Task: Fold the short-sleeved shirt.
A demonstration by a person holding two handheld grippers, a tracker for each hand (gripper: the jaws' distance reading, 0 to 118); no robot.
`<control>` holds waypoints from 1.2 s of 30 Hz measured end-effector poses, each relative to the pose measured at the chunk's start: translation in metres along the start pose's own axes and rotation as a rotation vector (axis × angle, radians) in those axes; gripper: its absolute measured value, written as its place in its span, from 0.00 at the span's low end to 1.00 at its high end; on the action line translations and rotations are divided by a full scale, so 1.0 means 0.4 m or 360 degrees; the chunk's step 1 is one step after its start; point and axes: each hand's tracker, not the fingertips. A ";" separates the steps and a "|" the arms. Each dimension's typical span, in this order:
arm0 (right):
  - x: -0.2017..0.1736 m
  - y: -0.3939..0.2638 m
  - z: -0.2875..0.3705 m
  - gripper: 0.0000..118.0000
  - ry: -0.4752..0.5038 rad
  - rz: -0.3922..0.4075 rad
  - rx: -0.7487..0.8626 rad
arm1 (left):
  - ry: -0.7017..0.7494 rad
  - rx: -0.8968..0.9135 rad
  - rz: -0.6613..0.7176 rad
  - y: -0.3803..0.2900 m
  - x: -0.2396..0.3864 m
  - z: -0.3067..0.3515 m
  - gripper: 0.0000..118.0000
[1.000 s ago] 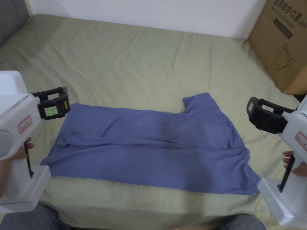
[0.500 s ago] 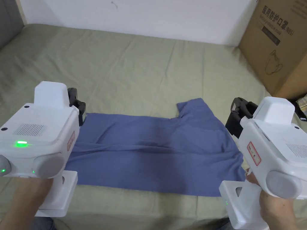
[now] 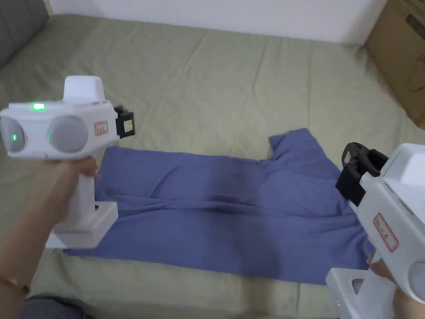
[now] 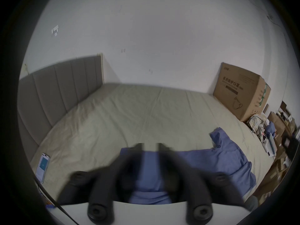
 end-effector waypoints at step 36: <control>0.220 0.052 -0.549 0.66 -0.0062 -0.0047 -0.0853 | 0.0141 -0.0523 -0.0207 0.027 -0.108 -0.416 0.00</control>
